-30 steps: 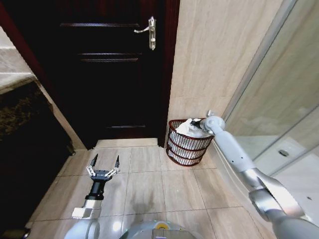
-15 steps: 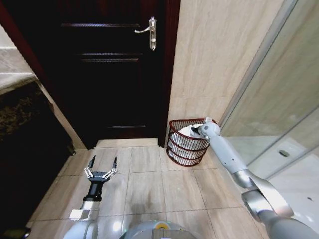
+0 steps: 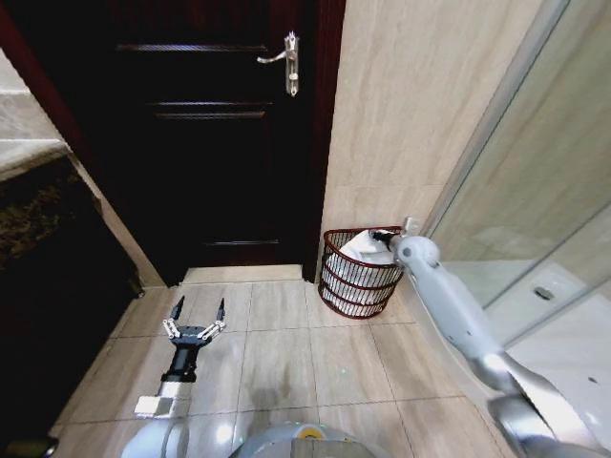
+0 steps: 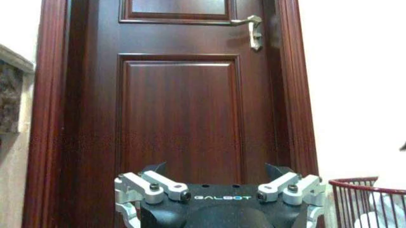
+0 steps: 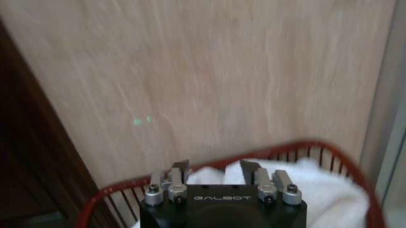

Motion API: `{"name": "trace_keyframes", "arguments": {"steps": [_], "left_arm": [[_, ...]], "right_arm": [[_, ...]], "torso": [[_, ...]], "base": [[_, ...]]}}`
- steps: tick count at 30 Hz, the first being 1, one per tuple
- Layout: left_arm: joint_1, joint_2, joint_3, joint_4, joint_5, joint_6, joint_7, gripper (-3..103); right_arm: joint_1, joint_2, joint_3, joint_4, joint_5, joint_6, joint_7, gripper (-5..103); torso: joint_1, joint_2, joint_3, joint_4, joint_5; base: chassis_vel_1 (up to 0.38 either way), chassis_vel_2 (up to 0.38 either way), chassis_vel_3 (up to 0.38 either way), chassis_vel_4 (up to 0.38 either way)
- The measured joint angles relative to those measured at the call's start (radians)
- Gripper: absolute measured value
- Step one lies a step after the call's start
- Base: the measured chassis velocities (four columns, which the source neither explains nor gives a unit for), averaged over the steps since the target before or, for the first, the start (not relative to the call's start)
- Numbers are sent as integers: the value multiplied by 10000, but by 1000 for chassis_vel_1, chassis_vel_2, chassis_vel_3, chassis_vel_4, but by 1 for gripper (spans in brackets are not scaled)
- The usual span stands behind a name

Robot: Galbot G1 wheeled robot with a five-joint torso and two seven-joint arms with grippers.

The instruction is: Discard the used towel into the hamper.

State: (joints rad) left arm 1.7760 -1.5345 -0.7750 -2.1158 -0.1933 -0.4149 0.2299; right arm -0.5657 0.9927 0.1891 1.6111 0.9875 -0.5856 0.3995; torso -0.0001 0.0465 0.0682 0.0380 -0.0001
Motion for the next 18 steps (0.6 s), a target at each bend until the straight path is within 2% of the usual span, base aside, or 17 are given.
{"name": "trace_keyframes", "arguments": {"steps": [4,5,6,7,8,9,10,14,15,16,18], "left_arm": [[-15,16,112,-98,62,167,-1,100],[-11,16,136,-124,71,198,-4,100],[-11,16,136,-124,71,198,-4,100],[-8,13,140,-135,77,210,-4,100],[-1,9,144,-146,84,223,-4,100],[18,2,154,-166,95,240,-4,100],[23,-1,158,-169,98,245,-4,100],[89,-6,145,-240,104,307,-13,100],[116,9,102,-265,94,327,-20,100],[127,26,58,-286,76,336,-29,100],[129,46,35,-294,61,340,-32,100]], "right_arm": [[-893,-459,779,1270,-674,609,-589,78],[-1396,-628,1060,1749,-1250,939,-915,83],[-1396,-628,1060,1749,-1250,939,-915,83],[-1688,-700,1202,1973,-1659,1130,-1067,89],[-1924,-749,1327,2143,-2026,1283,-1171,89],[-2455,-795,1604,2512,-2637,1573,-1290,94],[-2616,-796,1671,2618,-2788,1650,-1309,97],[-4111,-380,2545,3526,-3967,2031,-1379,100],[-4892,20,3017,3914,-4524,2123,-1655,100],[-5390,330,3274,4152,-4837,2198,-1810,100],[-5681,519,3407,4305,-5023,2242,-1882,100]], "torso": [[5,165,141,3,0],[10,243,208,3,-2],[10,243,208,3,-2],[15,281,240,3,2],[20,320,274,0,7],[32,382,327,3,-1],[34,403,344,1,-2],[81,576,480,2,2],[98,658,549,1,-5],[111,708,589,3,6],[119,739,615,1,10]], "base": [[0,0,0,0],[0,0,0,0],[0,0,0,0],[0,0,0,0],[0,0,0,0],[0,0,0,0],[0,0,0,0],[0,0,0,0],[0,0,0,0],[0,0,0,0],[0,0,0,0]]}}
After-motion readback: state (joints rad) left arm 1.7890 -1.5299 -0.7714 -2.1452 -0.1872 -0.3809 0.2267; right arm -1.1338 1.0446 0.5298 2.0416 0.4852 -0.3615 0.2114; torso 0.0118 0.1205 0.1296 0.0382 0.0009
